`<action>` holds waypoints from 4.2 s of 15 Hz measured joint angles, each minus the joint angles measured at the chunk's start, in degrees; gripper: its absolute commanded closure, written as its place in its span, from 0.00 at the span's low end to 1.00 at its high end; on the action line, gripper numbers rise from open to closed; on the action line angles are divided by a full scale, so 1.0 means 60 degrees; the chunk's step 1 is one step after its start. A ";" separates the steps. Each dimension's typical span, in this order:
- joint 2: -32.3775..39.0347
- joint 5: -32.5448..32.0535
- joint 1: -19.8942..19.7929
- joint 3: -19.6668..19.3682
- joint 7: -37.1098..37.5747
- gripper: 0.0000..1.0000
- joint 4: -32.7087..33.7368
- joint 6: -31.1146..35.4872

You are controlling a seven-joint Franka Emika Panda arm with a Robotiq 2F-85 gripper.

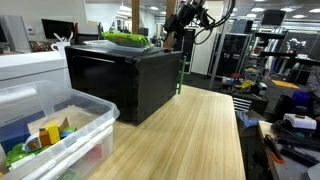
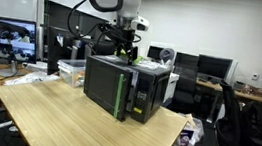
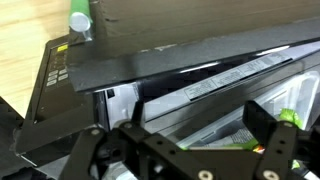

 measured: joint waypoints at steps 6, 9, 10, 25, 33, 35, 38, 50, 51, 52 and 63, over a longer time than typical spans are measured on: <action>0.0463 0.0015 -0.0028 0.0003 -0.0001 0.00 -0.0006 0.0053; 0.0425 -0.0073 -0.0031 0.0003 -0.0002 0.00 -0.0225 0.0001; 0.0287 -0.0166 -0.0030 0.0004 -0.0019 0.00 -0.0435 -0.0163; -0.1222 -0.0988 0.0015 -0.0010 -0.0137 0.00 -0.1847 -0.1644; -0.2040 -0.1375 0.0226 -0.0013 -0.0137 0.00 -0.2820 -0.2627; -0.2161 -0.1412 0.0301 -0.0015 -0.0138 0.00 -0.2933 -0.2648; -0.2193 -0.1413 0.0397 -0.0029 -0.0139 0.00 -0.2881 -0.2637; -0.3254 -0.1413 0.0835 -0.0036 -0.0142 0.00 -0.3374 -0.3915; -0.3291 -0.1412 0.0855 -0.0057 -0.0142 0.00 -0.3374 -0.3915; -0.3313 -0.1412 0.0871 -0.0078 -0.0142 0.00 -0.3374 -0.3915; -0.3546 -0.1758 0.1097 -0.0061 -0.0361 0.00 -0.4506 -0.4267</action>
